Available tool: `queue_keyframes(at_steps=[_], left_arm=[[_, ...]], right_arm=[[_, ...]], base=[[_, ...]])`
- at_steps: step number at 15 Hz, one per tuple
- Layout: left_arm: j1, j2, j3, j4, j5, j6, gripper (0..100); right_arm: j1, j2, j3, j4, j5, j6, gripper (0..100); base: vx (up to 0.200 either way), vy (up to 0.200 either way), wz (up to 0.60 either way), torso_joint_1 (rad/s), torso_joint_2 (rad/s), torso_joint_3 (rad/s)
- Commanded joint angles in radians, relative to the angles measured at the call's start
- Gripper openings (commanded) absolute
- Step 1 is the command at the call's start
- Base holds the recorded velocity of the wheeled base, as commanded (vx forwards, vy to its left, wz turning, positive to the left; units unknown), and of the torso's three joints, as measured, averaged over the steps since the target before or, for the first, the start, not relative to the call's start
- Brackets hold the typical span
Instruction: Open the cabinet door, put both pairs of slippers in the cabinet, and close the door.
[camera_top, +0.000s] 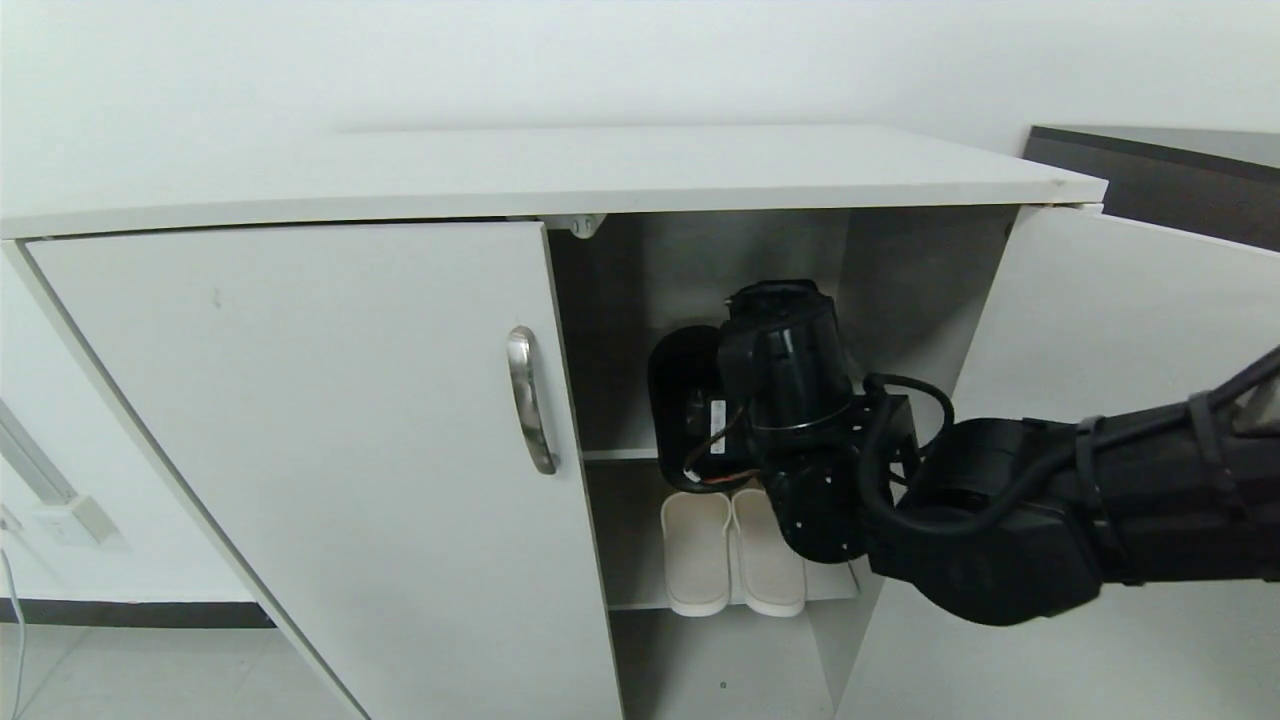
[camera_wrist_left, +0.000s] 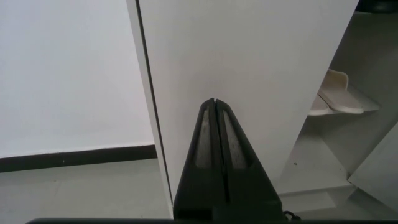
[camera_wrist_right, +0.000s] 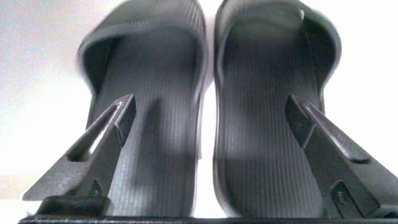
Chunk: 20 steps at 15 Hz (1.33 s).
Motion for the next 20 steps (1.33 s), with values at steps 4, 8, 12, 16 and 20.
queue_keyframes(at_steps=[4, 8, 12, 16, 20], left_arm=[[0.001, 0.0, 0.0, 0.0, 0.0, -0.002, 0], [0.001, 0.0, 0.0, 0.0, 0.0, 0.002, 0], [0.001, 0.0, 0.0, 0.0, 0.0, 0.002, 0], [0.001, 0.0, -0.002, 0.0, 0.0, 0.002, 0], [0.001, 0.0, 0.0, 0.0, 0.0, 0.002, 0]], right_arm=[[0.063, -0.104, 0.134, -0.076, 0.002, -0.008, 100], [0.084, -0.061, 0.131, -0.093, 0.002, -0.01, 0], [0.084, -0.061, 0.136, -0.093, 0.003, -0.013, 0], [0.084, -0.053, 0.145, -0.095, 0.002, -0.013, 0], [0.083, -0.053, 0.151, -0.095, 0.003, -0.014, 0]], base=[[0.0, 0.0, 0.0, 0.0, 0.0, 0.0], [0.0, 0.0, 0.0, 0.0, 0.0, 0.0], [0.0, 0.0, 0.0, 0.0, 0.0, 0.0], [0.0, 0.0, 0.0, 0.0, 0.0, 0.0], [-0.2, 0.0, 0.0, 0.002, 0.0, 0.002]])
